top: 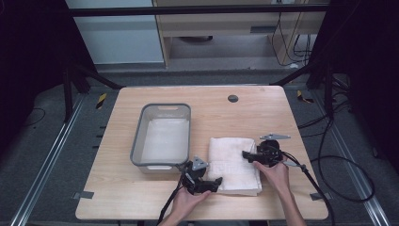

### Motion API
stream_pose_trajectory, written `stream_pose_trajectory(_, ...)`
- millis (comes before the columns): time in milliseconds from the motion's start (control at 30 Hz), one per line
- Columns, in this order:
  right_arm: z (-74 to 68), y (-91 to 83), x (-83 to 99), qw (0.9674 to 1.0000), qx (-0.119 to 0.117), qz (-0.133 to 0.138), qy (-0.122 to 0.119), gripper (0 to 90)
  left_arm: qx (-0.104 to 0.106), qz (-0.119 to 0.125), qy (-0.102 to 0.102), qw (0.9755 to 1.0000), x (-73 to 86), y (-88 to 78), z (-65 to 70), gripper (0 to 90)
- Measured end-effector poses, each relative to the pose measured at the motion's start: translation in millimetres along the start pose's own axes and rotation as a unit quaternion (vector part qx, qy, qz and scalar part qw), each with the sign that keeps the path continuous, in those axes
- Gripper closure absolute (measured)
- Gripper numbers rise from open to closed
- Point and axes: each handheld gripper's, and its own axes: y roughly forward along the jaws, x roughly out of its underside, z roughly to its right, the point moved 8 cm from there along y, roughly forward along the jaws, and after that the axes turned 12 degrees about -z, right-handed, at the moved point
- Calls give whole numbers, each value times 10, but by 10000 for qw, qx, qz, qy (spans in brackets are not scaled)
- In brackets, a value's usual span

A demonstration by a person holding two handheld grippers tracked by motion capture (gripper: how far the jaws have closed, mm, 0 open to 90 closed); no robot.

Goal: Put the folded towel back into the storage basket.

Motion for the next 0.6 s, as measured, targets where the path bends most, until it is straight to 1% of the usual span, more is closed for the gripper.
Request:
stream_pose_trajectory(67,3,10,7,10000,-68,-4,63,261,59,-46,-37,10000,5,13,1,231)
stream_pose_trajectory(133,7,16,20,9997,-158,-53,198,262,94,-48,-75,9999,4,23,4,235)
stream_pose_trajectory(233,12,24,23,9994,-236,-59,259,263,118,-50,-46,9999,3,26,6,239)
stream_pose_trajectory(333,10,26,21,9993,-265,-56,250,267,194,-64,-2,9998,4,30,22,265)
stream_pose_trajectory(433,-3,29,19,9992,-322,-46,229,311,208,-73,15,9998,1,37,42,281)
stream_pose_trajectory(600,-24,28,22,9987,-423,-64,262,376,247,-118,14,9996,-2,37,49,301)
